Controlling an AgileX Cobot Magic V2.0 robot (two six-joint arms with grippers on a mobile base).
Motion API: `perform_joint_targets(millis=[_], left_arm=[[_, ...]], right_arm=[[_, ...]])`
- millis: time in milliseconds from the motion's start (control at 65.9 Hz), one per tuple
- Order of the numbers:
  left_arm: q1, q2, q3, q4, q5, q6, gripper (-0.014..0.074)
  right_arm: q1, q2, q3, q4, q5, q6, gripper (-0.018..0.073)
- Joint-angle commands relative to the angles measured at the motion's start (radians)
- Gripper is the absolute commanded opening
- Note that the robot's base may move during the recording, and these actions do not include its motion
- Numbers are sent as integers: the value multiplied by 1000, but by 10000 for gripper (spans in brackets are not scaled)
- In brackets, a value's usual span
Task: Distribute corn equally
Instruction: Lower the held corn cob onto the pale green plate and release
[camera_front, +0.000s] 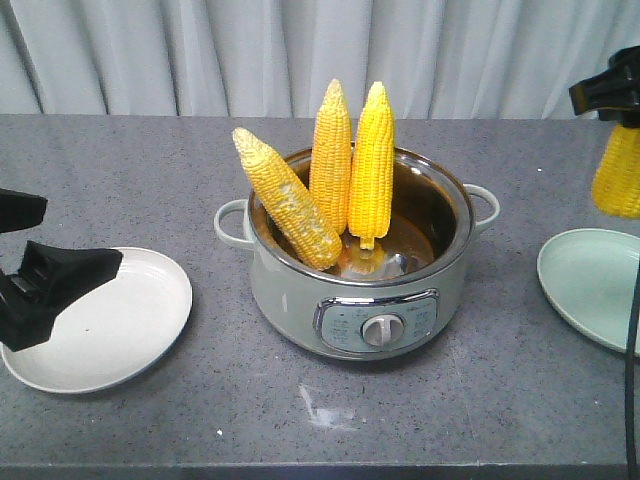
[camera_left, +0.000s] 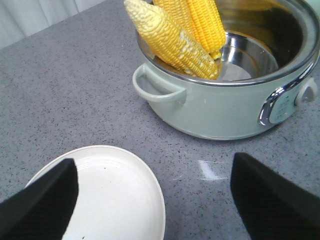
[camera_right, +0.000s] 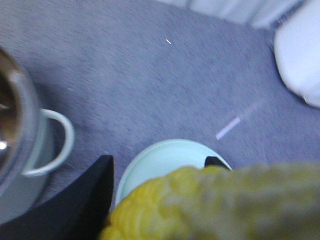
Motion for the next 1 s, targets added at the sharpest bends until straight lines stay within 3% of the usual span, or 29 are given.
perform_joint_targets(millis=[0,213,349,987], left_arm=[[-5,-4,-32,-24,-52,0,589],[-5,-4,-32,-25,-51,0,589],[-5,-4,-32,-25,-50,0,589],[-5,-4,-32,-25,-34,0,589]], right_arm=[[-83,2,-31,34,-20,-30,246],[-258,89,-31,172,51,-103,246],[-320,156,-31,204,74,-126,246],[-330,398,-31,210,46,-166,246]])
